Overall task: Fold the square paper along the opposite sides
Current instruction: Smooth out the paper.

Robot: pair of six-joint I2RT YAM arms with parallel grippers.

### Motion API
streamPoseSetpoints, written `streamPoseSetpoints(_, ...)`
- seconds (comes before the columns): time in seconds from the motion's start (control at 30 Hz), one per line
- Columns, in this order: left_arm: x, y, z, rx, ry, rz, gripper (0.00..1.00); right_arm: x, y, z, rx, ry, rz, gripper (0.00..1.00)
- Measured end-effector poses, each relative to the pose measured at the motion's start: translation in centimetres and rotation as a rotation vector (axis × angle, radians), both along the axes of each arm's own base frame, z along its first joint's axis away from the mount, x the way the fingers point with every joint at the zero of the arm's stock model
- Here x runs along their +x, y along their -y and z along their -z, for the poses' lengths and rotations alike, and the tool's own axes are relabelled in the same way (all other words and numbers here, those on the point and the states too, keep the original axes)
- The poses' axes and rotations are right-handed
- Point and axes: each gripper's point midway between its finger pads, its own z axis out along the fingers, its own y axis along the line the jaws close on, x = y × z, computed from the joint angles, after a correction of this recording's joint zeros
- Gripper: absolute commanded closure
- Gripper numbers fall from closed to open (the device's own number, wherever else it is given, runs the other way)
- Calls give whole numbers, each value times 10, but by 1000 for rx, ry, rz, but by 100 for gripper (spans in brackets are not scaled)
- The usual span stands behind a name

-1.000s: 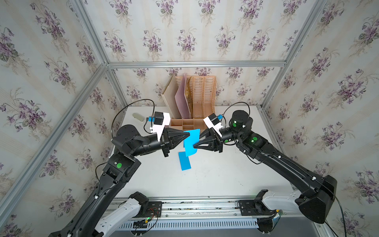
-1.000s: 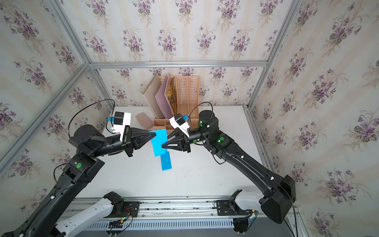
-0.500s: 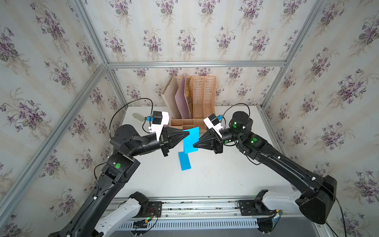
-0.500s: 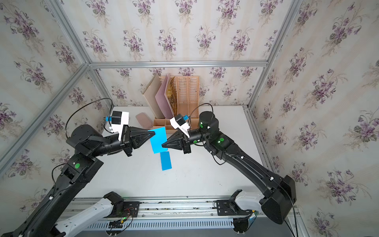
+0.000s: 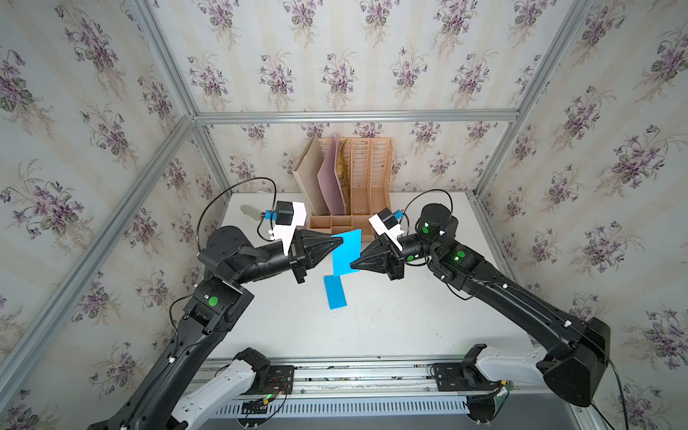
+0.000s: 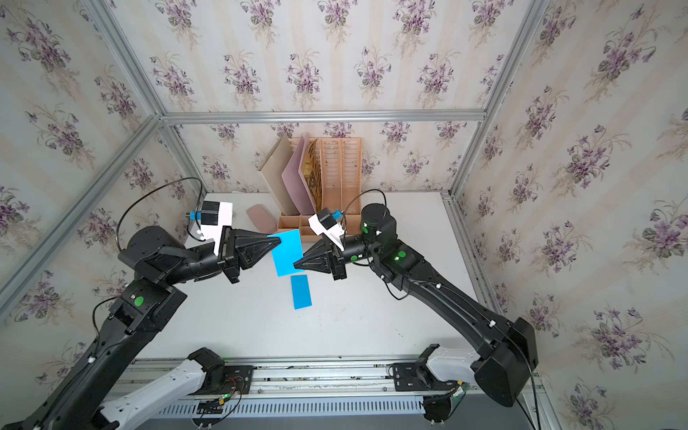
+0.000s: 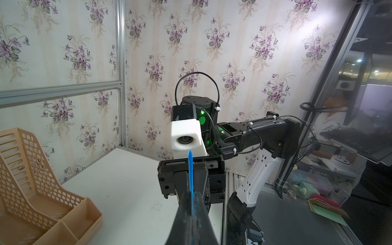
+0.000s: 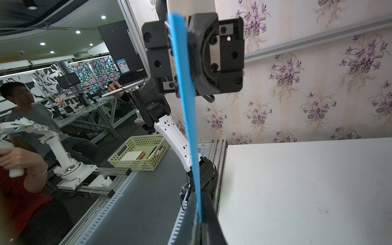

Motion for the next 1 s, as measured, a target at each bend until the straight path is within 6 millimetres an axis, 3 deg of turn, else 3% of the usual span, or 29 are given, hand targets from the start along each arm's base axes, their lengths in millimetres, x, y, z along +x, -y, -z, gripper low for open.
streamPoseSetpoints(0.03, 0, 0, -1, -1, 1, -1, 100, 0, 0, 0, 1, 2, 0, 85)
streamPoseSetpoints(0.07, 0, 0, -1, -2, 3, -2, 100, -1, 1, 0, 2, 4, 0, 100)
streamPoseSetpoints(0.3, 2, 1, -1, -2, 3, -4, 100, 0, 1, 4, -5, -5, 2, 100)
streamPoseSetpoints(0.37, 2, 1, -1, -2, 3, -3, 100, -1, 1, 4, -2, -2, 2, 85)
streamPoseSetpoints(0.43, 2, 0, -2, -4, 6, -6, 100, -1, 2, 4, 0, 0, 2, 80)
streamPoseSetpoints(0.47, 2, 0, -3, -5, 9, -7, 100, -1, 2, 5, -1, 0, 2, 82)
streamPoseSetpoints(0.5, 1, 0, -4, -6, 12, -8, 100, -1, 2, 6, -1, 0, 2, 99)
streamPoseSetpoints(0.53, 1, -1, -5, -8, 17, -8, 100, -2, 2, 7, -2, 0, 2, 100)
streamPoseSetpoints(0.9, 1, -1, -7, -10, 26, -13, 100, -2, 4, 7, 0, 2, 23, 100)
streamPoseSetpoints(0.93, 1, -1, -7, -10, 28, -13, 100, -2, 4, 6, 0, 3, 24, 86)
streamPoseSetpoints(1.0, 0, -2, -7, -10, 31, -14, 100, -2, 4, 6, 0, 3, 25, 76)
